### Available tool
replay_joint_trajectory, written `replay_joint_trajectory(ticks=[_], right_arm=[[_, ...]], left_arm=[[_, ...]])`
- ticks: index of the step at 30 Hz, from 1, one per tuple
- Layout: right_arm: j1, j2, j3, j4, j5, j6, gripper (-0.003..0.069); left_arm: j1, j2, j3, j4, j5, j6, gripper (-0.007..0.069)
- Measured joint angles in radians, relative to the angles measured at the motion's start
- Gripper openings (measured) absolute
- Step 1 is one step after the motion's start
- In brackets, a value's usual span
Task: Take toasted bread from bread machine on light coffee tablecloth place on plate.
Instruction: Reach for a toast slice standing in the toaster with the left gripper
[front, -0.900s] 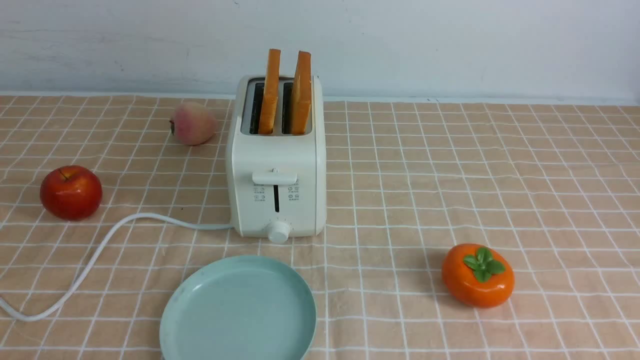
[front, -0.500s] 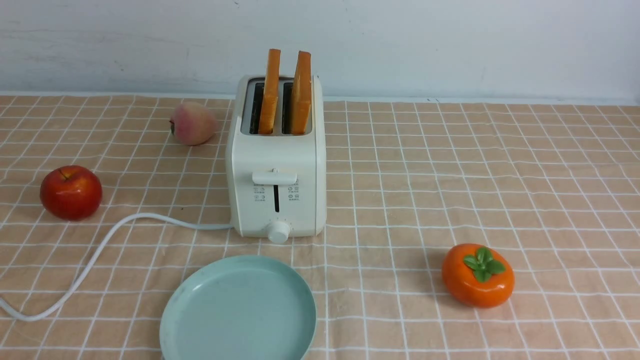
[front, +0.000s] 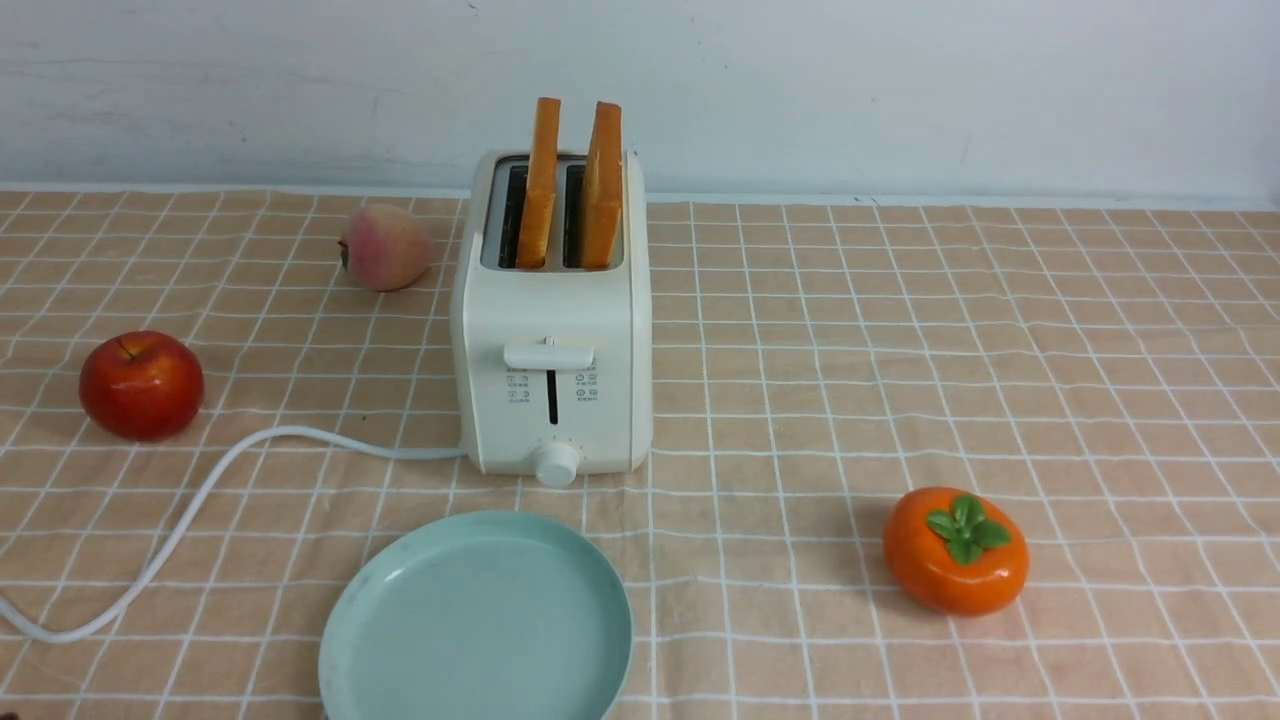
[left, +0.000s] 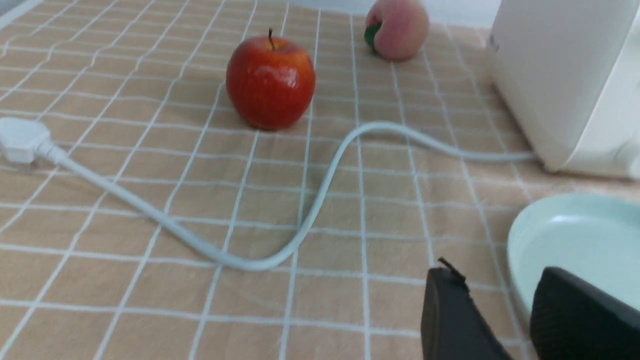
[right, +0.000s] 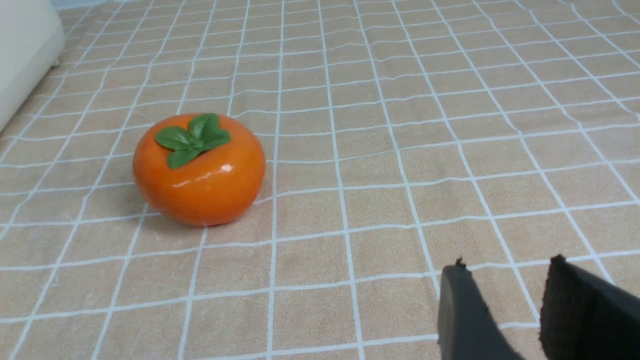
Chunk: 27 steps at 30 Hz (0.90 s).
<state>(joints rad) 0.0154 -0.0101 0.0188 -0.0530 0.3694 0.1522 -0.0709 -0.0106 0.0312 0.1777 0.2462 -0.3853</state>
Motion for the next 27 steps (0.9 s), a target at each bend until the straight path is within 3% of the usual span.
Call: replay_joint_trajectory(ticks=[8,11,12,15,18,22,24,27], right_arm=[[0.000,0.000,0.002,0.033,-0.034,0.003,0.0239],[0.000,0.000,0.006,0.182,-0.166,0.081,0.0239],[0.000,0.000,0.006,0.182,-0.175,0.081,0.0239],[0.000,0.000,0.006,0.360,-0.296,0.169,0.0239],[0.000,0.000,0.006,0.424,-0.344,0.183,0.0239],[0.000,0.000,0.006,0.464,-0.393,0.177,0.0239],[0.000,0.000,0.006,0.488,-0.409,0.188,0.0239],[0.000,0.000,-0.096,0.504,-0.336,0.221,0.0221]], left_arm=[[0.000,0.000,0.000,-0.109,-0.212,-0.165,0.0240],[0.000,0.000,0.000,-0.112,-0.235,-0.182,0.0240],[0.000,0.000,0.000,-0.112,-0.235,-0.183,0.0240],[0.000,0.000,0.000,-0.132,-0.286,-0.237,0.0240],[0.000,0.000,0.000,-0.187,-0.325,-0.309,0.0230],[0.000,0.000,-0.005,-0.286,-0.448,-0.402,0.0042],[0.000,0.000,-0.029,-0.294,-0.459,-0.403,-0.0007],[0.000,0.008,-0.226,-0.295,-0.406,-0.374,-0.0014]])
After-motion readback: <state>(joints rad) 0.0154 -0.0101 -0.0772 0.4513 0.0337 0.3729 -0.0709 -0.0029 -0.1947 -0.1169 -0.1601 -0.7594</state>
